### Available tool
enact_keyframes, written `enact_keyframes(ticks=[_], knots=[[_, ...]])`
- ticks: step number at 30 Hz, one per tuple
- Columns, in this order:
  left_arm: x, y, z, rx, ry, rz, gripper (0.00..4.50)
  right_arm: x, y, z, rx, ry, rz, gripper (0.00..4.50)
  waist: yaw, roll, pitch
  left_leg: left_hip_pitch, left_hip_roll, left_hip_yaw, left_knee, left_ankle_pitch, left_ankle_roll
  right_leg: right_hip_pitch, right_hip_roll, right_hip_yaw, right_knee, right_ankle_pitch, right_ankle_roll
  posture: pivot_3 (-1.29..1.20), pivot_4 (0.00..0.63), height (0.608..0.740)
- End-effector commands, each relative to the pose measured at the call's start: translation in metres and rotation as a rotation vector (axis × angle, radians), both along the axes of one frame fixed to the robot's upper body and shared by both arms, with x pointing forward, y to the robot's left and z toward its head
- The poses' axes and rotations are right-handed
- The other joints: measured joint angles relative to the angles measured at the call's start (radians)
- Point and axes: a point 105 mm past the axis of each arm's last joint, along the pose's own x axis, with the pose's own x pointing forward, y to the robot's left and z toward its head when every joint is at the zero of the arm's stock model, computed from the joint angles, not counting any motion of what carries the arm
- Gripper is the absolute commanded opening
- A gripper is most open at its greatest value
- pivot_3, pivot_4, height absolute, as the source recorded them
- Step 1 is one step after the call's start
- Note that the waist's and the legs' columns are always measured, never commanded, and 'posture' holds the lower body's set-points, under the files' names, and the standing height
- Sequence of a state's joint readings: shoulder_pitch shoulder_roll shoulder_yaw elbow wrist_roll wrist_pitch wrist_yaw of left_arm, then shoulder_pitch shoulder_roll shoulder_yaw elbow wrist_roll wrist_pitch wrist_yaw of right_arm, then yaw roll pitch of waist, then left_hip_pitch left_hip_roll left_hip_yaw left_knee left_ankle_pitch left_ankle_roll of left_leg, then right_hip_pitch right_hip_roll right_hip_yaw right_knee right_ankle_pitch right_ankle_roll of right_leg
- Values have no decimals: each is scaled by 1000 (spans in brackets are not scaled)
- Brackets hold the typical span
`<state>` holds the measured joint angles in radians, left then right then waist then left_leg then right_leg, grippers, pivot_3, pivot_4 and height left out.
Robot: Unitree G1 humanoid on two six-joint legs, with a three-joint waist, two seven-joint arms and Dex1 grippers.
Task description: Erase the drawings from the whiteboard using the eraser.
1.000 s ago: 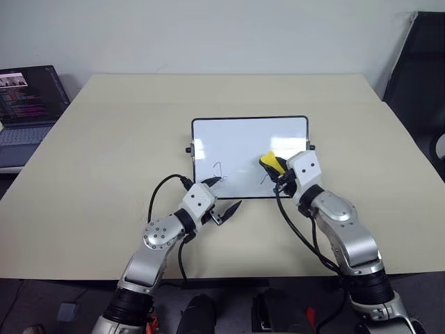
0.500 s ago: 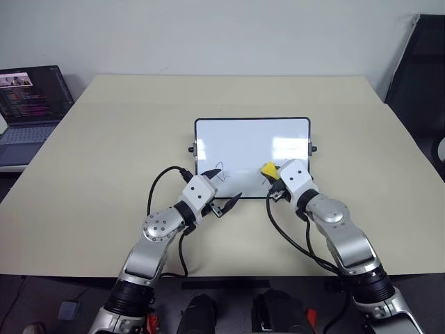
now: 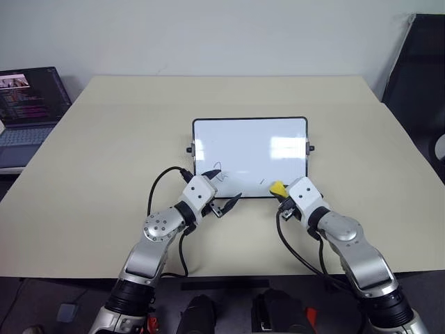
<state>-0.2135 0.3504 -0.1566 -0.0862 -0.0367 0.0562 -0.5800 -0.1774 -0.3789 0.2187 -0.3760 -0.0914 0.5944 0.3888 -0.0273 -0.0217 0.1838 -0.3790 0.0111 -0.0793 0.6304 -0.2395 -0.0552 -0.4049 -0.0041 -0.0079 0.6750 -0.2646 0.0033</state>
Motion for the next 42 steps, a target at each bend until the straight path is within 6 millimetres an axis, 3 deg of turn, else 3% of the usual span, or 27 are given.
enact_keyframes(ticks=[1,5,11,28,42], knots=[[1,-3,13,-9,-54,-16,4500,11,-6,20,55,-71,-45,1018,-2,0,0,0,0,0,0,0,0,0,0,0,0,0,0,0,150,740],[2,-2,14,-10,-53,-16,4500,18,4,41,126,-164,-38,1018,-2,0,0,-1,0,0,0,0,0,-1,0,0,0,0,0,0,150,740],[5,-2,15,-5,-57,-18,4500,20,26,49,163,-192,25,1018,-2,0,1,-2,0,0,-2,0,0,-2,0,0,-2,0,-1,0,150,740],[7,2,19,4,-78,0,4500,20,36,14,-14,-90,98,1018,-2,0,1,-2,0,0,-1,0,0,-1,0,0,-1,0,-1,0,150,740],[8,1,18,7,-74,-4,4500,12,12,-5,-65,-12,66,1018,-1,0,0,0,0,0,0,0,0,-1,0,0,1,0,-1,0,150,740]])
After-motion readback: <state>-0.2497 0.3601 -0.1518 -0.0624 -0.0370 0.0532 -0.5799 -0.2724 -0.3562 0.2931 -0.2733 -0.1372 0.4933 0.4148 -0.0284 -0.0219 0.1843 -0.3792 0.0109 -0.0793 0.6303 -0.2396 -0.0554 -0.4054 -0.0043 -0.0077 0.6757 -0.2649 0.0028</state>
